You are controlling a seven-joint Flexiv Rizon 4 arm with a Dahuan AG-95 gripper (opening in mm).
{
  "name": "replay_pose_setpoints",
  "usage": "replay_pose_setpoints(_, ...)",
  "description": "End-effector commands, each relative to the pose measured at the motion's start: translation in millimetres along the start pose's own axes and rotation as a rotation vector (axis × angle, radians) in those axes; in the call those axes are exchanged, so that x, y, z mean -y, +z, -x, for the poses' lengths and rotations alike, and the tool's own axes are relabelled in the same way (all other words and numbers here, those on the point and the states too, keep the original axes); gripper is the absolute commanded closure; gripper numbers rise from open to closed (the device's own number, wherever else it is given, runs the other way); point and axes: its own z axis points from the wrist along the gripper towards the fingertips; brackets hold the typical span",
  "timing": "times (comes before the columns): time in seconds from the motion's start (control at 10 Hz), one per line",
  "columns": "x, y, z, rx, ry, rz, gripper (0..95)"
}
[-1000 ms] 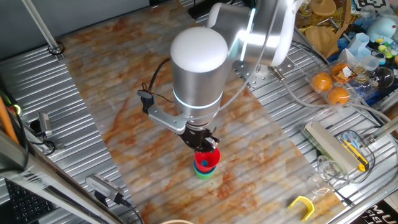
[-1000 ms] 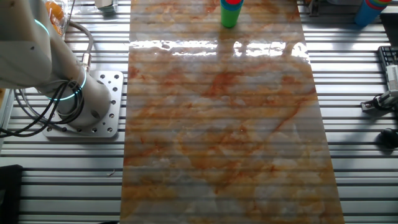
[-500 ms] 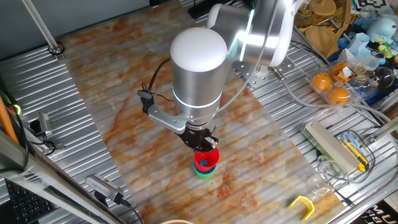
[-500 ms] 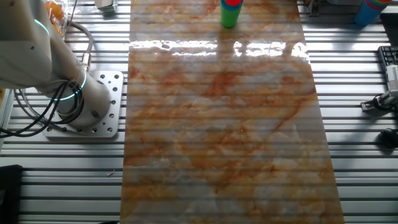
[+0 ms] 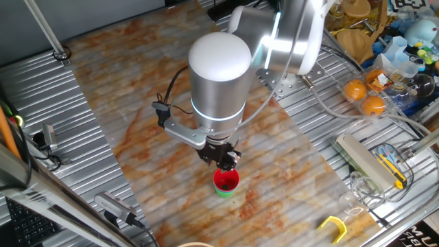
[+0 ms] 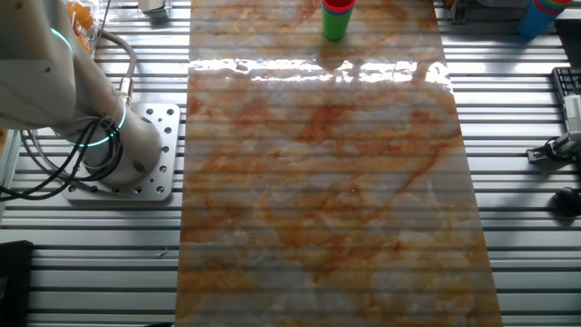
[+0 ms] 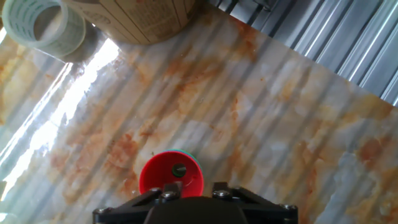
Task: Stack the cups
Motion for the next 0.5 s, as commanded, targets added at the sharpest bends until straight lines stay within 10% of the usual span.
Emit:
replay_pose_setpoints(0.1, 3.1, -0.7, -3.7, 0.003, 0.038, -0.002, 95.0)
replay_pose_setpoints(0.5, 26.9, -7.3, -12.0, -0.017, 0.216, -0.029, 95.0)
